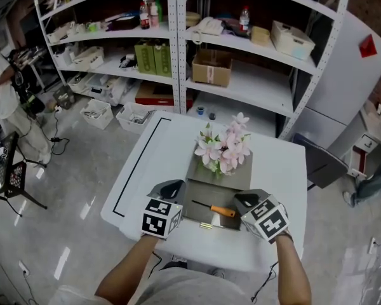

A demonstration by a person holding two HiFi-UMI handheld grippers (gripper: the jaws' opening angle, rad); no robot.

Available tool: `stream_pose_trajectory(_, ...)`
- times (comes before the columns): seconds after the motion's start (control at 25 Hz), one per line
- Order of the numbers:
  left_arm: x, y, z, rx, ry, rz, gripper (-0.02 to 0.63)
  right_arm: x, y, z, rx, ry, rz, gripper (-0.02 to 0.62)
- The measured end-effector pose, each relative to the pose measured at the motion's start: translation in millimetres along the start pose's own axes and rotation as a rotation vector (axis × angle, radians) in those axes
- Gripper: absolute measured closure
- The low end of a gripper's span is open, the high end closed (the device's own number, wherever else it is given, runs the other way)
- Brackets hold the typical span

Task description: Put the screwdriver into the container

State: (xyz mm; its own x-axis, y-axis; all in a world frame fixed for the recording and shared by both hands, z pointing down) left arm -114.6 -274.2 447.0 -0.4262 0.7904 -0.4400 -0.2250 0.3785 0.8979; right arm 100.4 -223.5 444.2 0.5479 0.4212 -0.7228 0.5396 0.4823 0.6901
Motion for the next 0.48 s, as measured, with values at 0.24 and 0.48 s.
stream_pose_trajectory(0.24, 12.2, -6.9, 15.3, 0.009, -0.007, 0.021, 0.603, 37.2, 2.6, -0.3, -0.115, 0.112, 0.208, 0.589)
stream_pose_trajectory(0.48, 16.7, -8.3, 29.1, 0.013, -0.017, 0.036, 0.603, 68.0, 16.8, 1.5, -0.227, 0.228, 0.408, 0.591)
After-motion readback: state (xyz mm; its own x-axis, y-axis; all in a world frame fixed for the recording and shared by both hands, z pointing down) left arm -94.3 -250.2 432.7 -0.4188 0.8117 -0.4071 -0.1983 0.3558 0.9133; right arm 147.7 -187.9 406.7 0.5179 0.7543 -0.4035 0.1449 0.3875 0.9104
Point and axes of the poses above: the fingertips, and each gripper's own axes: x backward along the fingers, z to its right, y out of its underside, the point moved 7 cm from there along x, backward along the fingers, and after that the axes turned 10 degrees about -y, right-handed, at the moved point
